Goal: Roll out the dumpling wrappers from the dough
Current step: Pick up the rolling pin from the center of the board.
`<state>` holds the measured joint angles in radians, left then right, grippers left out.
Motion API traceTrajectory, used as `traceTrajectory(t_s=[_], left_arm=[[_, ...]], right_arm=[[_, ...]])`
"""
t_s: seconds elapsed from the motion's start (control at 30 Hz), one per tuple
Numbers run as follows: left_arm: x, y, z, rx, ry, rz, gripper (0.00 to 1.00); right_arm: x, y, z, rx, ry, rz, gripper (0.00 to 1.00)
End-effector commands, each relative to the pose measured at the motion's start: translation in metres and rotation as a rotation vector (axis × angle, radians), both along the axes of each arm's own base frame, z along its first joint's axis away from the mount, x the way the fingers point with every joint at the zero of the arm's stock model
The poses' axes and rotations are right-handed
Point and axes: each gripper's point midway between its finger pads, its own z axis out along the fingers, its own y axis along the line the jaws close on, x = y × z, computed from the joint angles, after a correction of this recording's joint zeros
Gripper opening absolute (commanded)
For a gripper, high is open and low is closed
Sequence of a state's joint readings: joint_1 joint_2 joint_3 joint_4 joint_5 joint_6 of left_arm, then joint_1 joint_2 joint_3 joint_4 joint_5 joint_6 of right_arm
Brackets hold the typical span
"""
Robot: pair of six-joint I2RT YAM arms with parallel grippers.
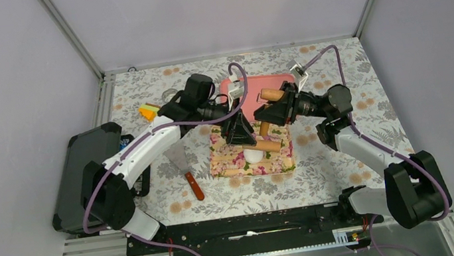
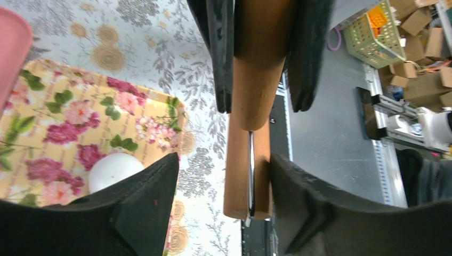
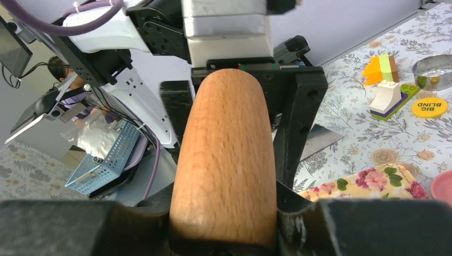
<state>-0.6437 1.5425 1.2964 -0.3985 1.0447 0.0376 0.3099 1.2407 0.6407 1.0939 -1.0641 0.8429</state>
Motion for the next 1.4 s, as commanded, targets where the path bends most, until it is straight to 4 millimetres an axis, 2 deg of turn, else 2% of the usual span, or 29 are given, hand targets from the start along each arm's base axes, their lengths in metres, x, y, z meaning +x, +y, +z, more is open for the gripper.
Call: traceTrajectory(t_s=[0.0, 0.07, 0.17, 0.23, 0.33, 0.53, 0.77, 0.97, 1.27, 1.37], left_arm=[[0.004, -0.006, 0.011, -0.021, -0.07, -0.021, 0.58], [0.001, -0.006, 0.01, -0.013, -0.076, -0.03, 0.43], [0.0, -0.005, 0.01, -0.005, -0.084, -0.031, 0.01], [-0.001, -0.003, 0.012, -0.001, -0.096, -0.035, 0.0], [-0.003, 0.0, 0.014, 0.005, -0.114, -0.043, 0.0], [-0.01, 0.007, 0.013, 0.03, -0.127, -0.077, 0.0], [-0.013, 0.014, 0.013, 0.047, -0.16, -0.088, 0.0], [-0.012, 0.017, 0.019, 0.031, -0.167, -0.08, 0.0], [-0.01, 0.018, 0.022, 0.012, -0.145, -0.066, 0.0], [-0.01, 0.017, 0.025, 0.002, -0.135, -0.062, 0.0]], right_arm=[[-0.012, 0.0, 0.035, 0.065, -0.101, 0.025, 0.0], [-0.012, -0.001, 0.037, 0.069, -0.102, 0.026, 0.0], [-0.014, 0.0, 0.036, 0.061, -0.109, 0.042, 0.0], [-0.016, 0.001, 0.032, 0.036, -0.12, 0.069, 0.0], [-0.018, 0.003, 0.023, -0.024, -0.122, 0.12, 0.13], [-0.022, 0.001, 0.011, -0.088, -0.135, 0.153, 0.21], [-0.024, 0.001, 0.008, -0.134, -0.141, 0.189, 0.24], [-0.029, 0.0, 0.003, -0.149, -0.131, 0.228, 0.36], [-0.033, -0.001, 0.0, -0.145, -0.124, 0.23, 0.41], [-0.033, -0.001, -0.002, -0.143, -0.12, 0.23, 0.46]])
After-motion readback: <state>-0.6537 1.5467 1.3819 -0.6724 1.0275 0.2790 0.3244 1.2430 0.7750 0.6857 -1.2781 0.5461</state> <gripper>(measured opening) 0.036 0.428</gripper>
